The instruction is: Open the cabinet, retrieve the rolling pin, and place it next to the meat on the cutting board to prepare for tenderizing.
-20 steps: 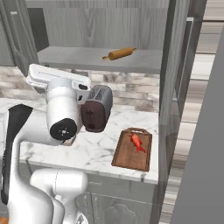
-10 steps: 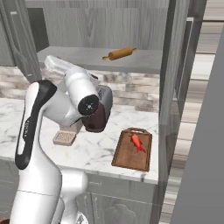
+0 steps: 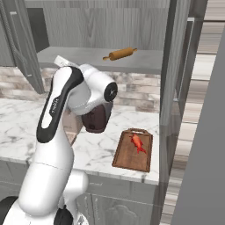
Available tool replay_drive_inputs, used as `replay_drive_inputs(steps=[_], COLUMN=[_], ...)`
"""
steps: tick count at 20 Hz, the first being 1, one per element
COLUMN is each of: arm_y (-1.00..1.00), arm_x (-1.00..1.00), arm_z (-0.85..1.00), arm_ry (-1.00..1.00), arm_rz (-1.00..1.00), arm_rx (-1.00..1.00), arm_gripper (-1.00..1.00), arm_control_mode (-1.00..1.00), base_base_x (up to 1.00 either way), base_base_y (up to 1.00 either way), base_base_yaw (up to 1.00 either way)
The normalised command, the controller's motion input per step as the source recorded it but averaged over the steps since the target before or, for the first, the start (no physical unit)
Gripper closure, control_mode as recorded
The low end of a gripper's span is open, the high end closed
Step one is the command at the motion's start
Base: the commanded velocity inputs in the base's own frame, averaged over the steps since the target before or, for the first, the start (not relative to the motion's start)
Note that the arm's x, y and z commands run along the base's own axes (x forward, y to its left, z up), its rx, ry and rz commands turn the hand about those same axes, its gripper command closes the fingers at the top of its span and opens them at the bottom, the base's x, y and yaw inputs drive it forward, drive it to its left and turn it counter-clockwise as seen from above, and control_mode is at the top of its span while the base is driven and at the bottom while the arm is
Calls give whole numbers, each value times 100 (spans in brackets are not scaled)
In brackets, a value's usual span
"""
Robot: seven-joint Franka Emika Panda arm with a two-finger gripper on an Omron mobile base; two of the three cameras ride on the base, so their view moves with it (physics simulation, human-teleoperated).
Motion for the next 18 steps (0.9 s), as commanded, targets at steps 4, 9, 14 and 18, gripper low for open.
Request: replay_drive_inputs(steps=[4, 9, 14, 18], arm_y=[33, 38, 31, 37], arm_x=[24, 7, 8, 0], arm_z=[-4, -4, -6, -5], arm_ry=[12, 10, 9, 8], arm_rz=[22, 22, 22, 18], arm_rx=[0, 0, 0, 0], arm_gripper=[-100, -100, -100, -100], arm_control_mode=[-100, -100, -100, -100], base_base_x=[0, 0, 0, 0], base_base_y=[0, 0, 0, 0], base_base_yaw=[0, 0, 0, 0])
